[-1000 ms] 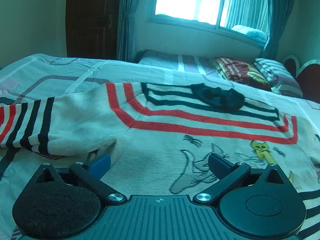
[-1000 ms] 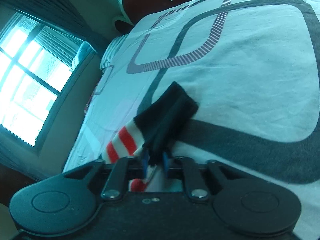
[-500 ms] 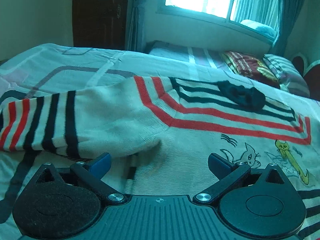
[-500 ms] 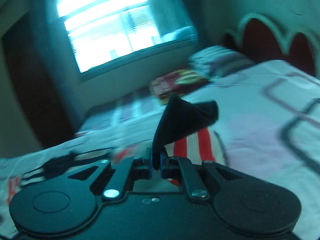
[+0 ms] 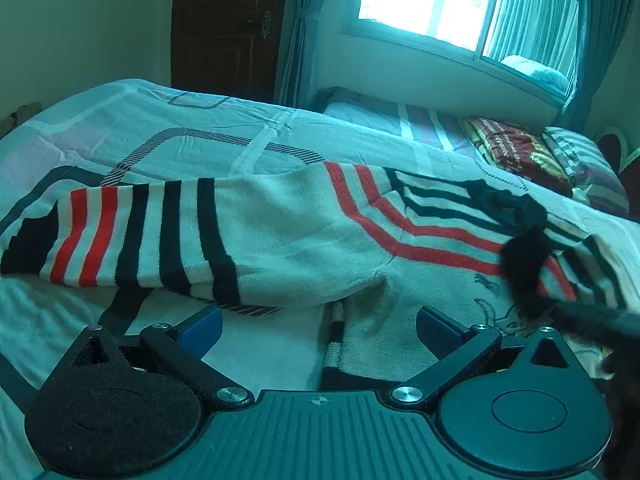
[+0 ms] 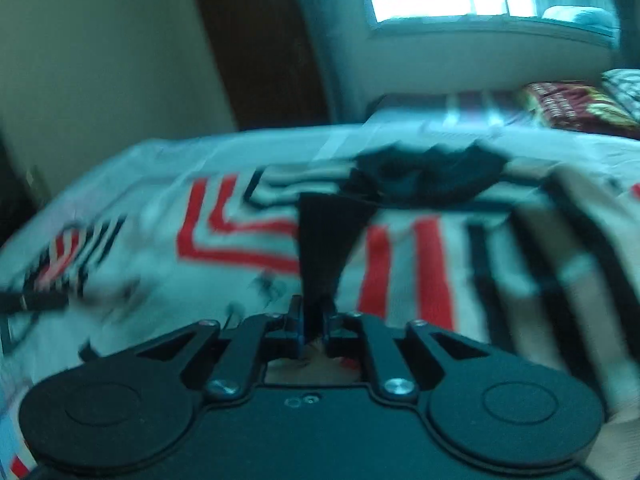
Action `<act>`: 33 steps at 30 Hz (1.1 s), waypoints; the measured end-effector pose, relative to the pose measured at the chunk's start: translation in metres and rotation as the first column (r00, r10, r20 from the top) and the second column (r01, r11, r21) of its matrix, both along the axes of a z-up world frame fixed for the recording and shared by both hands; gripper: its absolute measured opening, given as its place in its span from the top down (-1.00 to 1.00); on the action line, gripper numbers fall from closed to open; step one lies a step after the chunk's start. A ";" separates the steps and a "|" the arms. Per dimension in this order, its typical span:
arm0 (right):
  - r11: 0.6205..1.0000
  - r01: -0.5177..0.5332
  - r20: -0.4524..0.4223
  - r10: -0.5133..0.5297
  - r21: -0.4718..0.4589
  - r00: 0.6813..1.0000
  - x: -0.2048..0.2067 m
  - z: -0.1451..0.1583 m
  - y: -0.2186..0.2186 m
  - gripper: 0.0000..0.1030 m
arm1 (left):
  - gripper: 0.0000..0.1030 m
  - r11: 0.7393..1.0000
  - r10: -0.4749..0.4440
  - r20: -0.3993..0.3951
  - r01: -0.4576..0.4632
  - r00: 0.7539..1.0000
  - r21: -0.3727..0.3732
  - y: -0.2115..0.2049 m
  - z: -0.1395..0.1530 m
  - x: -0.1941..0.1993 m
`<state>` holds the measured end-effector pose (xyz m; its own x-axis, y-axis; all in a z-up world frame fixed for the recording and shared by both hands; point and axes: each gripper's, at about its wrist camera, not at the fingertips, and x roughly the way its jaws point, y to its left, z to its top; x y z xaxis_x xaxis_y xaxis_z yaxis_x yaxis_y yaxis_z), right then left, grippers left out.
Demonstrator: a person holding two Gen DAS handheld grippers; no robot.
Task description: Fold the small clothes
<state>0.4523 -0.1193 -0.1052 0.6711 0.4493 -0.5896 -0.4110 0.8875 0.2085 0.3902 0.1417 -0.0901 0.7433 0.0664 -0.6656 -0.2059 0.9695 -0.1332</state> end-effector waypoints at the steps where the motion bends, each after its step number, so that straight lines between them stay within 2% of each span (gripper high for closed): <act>1: 1.000 -0.024 0.035 0.024 -0.014 0.999 -0.010 -0.003 0.004 0.46 | -0.99 1.000 -0.002 0.005 0.002 1.000 -0.007 -0.001 0.001 0.001; 2: 0.999 -0.044 0.052 0.045 -0.030 0.998 -0.017 -0.002 0.007 0.37 | -0.99 1.000 -0.007 0.010 0.008 1.000 -0.016 -0.004 0.001 0.004; 5: 0.999 -0.050 0.085 0.052 -0.021 0.995 -0.031 0.006 -0.002 0.51 | -0.99 0.996 -0.046 0.034 0.048 0.998 -0.071 -0.017 0.001 0.015; 8: 1.000 0.007 0.112 -0.006 -0.007 0.994 -0.042 0.012 -0.022 0.48 | -0.99 0.980 -0.115 0.053 0.122 0.992 -0.158 -0.041 -0.005 0.036; 9: 0.999 0.031 0.110 -0.032 0.007 0.993 -0.045 0.015 -0.031 0.49 | -0.68 0.970 -0.138 0.048 0.145 0.989 -0.197 -0.050 -0.010 0.044; 10: 0.998 0.055 0.106 -0.057 0.022 0.993 -0.045 0.016 -0.041 0.49 | -0.14 0.953 -0.161 0.034 0.164 0.986 -0.253 -0.058 -0.016 0.053; 11: 0.997 0.074 0.103 -0.077 0.031 0.992 -0.048 0.018 -0.049 0.48 | -0.03 0.931 -0.179 0.011 0.173 0.984 -0.320 -0.065 -0.024 0.063; 12: 0.995 0.091 0.098 -0.095 0.039 0.991 -0.050 0.017 -0.059 0.48 | -0.02 0.915 -0.186 -0.009 0.170 0.982 -0.365 -0.073 -0.031 0.071; 13: 0.994 0.102 0.094 -0.106 0.044 0.990 -0.052 0.017 -0.065 0.48 | -0.03 0.911 -0.189 -0.018 0.168 0.982 -0.377 -0.082 -0.037 0.076; 19: 0.982 0.174 0.069 -0.179 0.066 0.981 -0.069 0.014 -0.107 0.48 | -0.03 0.908 -0.151 -0.001 0.138 0.989 -0.396 -0.103 -0.046 0.109; 20: 0.979 0.190 0.064 -0.195 0.072 0.979 -0.071 0.014 -0.112 0.48 | 0.11 0.912 -0.164 0.005 0.154 0.986 -0.381 -0.106 -0.046 0.114; 21: 0.976 0.205 0.062 -0.210 0.078 0.976 -0.073 0.014 -0.118 0.48 | 0.86 0.917 -0.187 0.001 0.175 0.982 -0.359 -0.108 -0.046 0.118; 22: 0.972 0.219 0.060 -0.225 0.087 0.972 -0.075 0.015 -0.124 0.48 | 0.84 0.913 -0.201 -0.004 0.186 0.980 -0.363 -0.109 -0.045 0.122; 23: 0.968 0.233 0.058 -0.239 0.098 0.969 -0.077 0.016 -0.129 0.48 | 0.84 0.911 -0.200 0.024 0.195 0.979 -0.364 -0.108 -0.041 0.122; 25: 0.957 0.260 0.046 -0.268 0.132 0.962 -0.080 0.019 -0.144 0.48 | 0.84 0.927 -0.207 0.079 0.221 0.975 -0.302 -0.106 -0.027 0.116; 28: 0.920 0.324 -0.019 -0.328 0.221 0.944 -0.082 0.020 -0.172 0.31 | 0.84 0.934 -0.222 0.097 0.240 0.970 -0.264 -0.100 -0.016 0.107; 29: 0.900 0.345 -0.072 -0.339 0.267 0.938 -0.080 0.017 -0.182 0.22 | 0.84 0.937 -0.231 0.082 0.244 0.970 -0.250 -0.098 -0.018 0.107; 31: 0.836 0.410 -0.175 -0.371 0.364 0.912 -0.075 0.007 -0.205 0.22 | 0.84 0.936 -0.231 0.047 0.235 0.972 -0.263 -0.092 -0.025 0.108; 33: 0.773 0.467 -0.236 -0.403 0.430 0.884 -0.068 -0.002 -0.221 0.25 | 0.84 0.932 -0.225 0.022 0.222 0.974 -0.286 -0.087 -0.033 0.106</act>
